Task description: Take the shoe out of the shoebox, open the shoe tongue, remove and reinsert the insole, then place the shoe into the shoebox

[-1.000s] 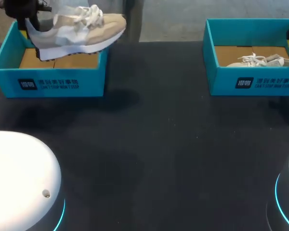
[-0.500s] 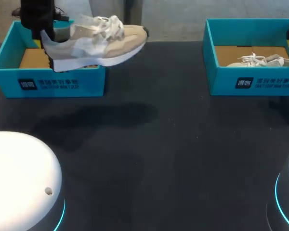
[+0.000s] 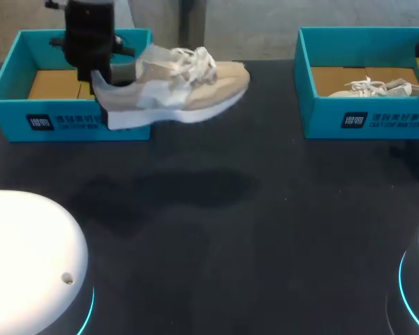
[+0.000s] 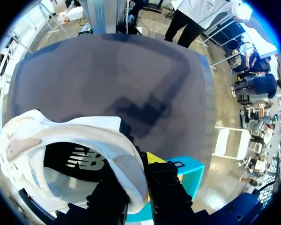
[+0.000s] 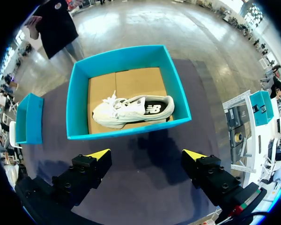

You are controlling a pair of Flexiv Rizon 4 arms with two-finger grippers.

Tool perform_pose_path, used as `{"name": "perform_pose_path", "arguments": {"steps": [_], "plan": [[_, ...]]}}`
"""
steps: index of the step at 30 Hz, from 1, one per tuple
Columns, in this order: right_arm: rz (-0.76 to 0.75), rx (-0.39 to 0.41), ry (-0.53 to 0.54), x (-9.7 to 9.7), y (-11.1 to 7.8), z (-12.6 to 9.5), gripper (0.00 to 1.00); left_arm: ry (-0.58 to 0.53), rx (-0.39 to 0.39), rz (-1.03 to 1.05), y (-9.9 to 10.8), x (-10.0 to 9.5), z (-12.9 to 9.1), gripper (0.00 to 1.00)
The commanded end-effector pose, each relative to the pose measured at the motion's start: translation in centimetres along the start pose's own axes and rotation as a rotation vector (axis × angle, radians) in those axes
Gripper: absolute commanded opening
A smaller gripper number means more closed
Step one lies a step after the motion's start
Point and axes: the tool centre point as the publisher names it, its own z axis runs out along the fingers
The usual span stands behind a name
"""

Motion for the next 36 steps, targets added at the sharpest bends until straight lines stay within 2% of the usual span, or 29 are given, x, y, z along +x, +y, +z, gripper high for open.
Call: {"name": "perform_pose_path", "arguments": {"steps": [1,9,17,27,30,32,36], "plan": [[0.001,-0.002,0.0,0.0,-0.1,0.0,1.0,0.019,0.012,0.004,-1.4,-1.5,0.8,0.0],[0.001,-0.002,0.0,0.0,-0.1,0.0,1.0,0.035,0.034,0.004,-4.6,-4.0,2.2,0.0],[0.001,-0.002,0.0,0.0,-0.1,0.0,1.0,0.037,0.055,0.019,-6.2,-6.2,3.2,0.0],[0.001,-0.002,0.0,0.0,-0.1,0.0,1.0,0.046,0.04,0.034,-7.0,-7.1,3.9,0.0],[0.001,-0.002,0.0,0.0,-0.1,0.0,1.0,0.039,0.051,0.054,-7.1,-7.8,5.5,0.0],[0.001,-0.002,0.0,0.0,-0.1,0.0,1.0,0.068,0.01,0.058,-7.3,-8.2,6.2,0.0],[0.001,-0.002,0.0,0.0,-0.1,0.0,1.0,0.066,0.009,0.055,-7.4,-8.9,7.6,0.0]]}}
